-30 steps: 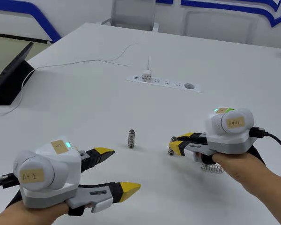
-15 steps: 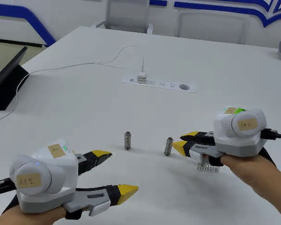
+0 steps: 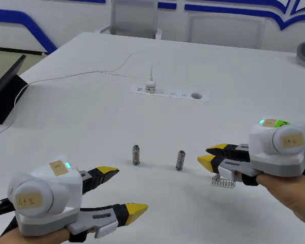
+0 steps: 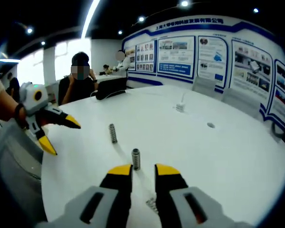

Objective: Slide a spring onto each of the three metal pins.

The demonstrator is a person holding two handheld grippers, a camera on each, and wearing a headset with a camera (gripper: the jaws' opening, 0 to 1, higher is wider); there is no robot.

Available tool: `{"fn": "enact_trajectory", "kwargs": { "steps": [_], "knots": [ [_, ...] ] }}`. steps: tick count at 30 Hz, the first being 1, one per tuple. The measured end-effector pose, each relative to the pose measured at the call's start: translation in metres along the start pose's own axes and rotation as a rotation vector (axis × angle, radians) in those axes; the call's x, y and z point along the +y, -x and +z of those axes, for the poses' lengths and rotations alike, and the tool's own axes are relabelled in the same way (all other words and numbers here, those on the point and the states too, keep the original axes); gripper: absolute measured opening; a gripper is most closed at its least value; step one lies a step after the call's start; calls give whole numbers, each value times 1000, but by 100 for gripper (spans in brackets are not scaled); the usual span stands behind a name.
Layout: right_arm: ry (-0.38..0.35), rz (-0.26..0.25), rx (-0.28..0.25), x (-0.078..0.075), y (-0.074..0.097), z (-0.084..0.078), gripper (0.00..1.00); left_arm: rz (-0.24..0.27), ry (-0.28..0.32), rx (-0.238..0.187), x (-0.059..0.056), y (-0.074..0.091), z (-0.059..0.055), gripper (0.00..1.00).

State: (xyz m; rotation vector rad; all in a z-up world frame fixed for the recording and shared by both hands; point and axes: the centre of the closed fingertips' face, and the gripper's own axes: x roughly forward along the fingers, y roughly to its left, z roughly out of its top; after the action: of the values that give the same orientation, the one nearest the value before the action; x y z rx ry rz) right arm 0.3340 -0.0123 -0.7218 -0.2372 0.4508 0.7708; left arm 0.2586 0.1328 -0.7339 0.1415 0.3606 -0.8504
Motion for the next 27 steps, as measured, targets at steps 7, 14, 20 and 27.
{"fn": "enact_trajectory", "kwargs": {
  "steps": [7,14,20,27],
  "knots": [
    [-1,-16,-2,-3,12,-6,20,-1,-3,2,0,0,-1,59],
    [-8,-35,-4,-9,22,-13,20,-2,-5,4,0,-1,-1,59],
    [-19,-50,-1,-14,29,-20,20,-3,-7,7,0,-1,-2,59],
    [-32,-61,21,-19,33,-34,20,-1,-9,8,0,-1,-1,59]
  ]
}}
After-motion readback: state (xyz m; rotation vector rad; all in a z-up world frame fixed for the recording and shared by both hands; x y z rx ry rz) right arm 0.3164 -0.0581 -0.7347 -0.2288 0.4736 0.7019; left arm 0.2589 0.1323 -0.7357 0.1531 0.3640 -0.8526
